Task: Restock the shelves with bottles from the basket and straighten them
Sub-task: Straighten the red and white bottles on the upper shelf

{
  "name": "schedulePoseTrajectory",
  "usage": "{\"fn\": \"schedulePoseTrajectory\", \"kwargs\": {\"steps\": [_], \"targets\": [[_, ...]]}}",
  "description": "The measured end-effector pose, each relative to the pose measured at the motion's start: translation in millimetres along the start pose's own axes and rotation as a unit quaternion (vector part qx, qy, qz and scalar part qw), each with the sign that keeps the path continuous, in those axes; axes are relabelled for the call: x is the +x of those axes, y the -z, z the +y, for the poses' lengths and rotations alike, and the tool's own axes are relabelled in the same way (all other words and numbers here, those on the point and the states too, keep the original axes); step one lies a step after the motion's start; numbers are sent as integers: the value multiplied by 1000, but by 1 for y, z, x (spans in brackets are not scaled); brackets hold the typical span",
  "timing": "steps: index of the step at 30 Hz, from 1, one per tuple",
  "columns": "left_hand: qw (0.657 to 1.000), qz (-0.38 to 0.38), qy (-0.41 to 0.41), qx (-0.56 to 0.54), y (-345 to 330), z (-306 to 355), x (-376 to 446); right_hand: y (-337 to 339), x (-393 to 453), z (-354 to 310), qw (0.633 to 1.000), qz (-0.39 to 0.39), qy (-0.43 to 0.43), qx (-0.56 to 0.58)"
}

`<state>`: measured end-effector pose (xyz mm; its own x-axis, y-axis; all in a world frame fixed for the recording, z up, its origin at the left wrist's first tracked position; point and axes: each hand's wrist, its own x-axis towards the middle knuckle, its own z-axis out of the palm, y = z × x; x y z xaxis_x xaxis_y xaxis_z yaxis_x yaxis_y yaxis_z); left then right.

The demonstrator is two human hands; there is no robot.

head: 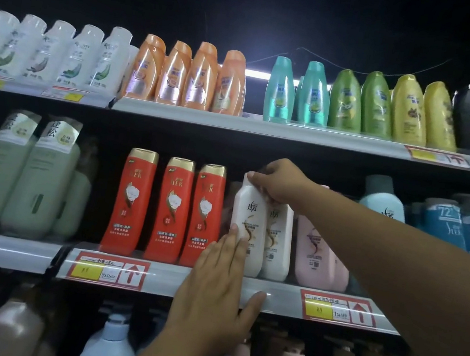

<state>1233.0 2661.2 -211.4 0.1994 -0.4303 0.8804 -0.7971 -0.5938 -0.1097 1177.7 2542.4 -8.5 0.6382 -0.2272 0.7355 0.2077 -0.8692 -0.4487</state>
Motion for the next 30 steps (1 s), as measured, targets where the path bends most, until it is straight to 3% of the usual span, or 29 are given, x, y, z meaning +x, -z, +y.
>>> {"fn": "schedulePoseTrajectory", "kwargs": {"steps": [4, 11, 22, 26, 30], "targets": [[999, 32, 8, 14, -6, -1, 2, 0, -2, 0, 999, 2, -4, 32], [999, 22, 27, 10, -6, 0, 3, -6, -1, -4, 998, 2, -6, 57], [999, 31, 38, 3, -8, -1, 2, 8, -4, -4, 999, 1, -2, 34], [999, 32, 13, 31, -7, -3, 3, 37, -2, 1, 995, 85, 44, -39], [995, 40, -48, 76, -8, -1, 6, 58, -3, 17, 955, 89, 133, -250]]}}
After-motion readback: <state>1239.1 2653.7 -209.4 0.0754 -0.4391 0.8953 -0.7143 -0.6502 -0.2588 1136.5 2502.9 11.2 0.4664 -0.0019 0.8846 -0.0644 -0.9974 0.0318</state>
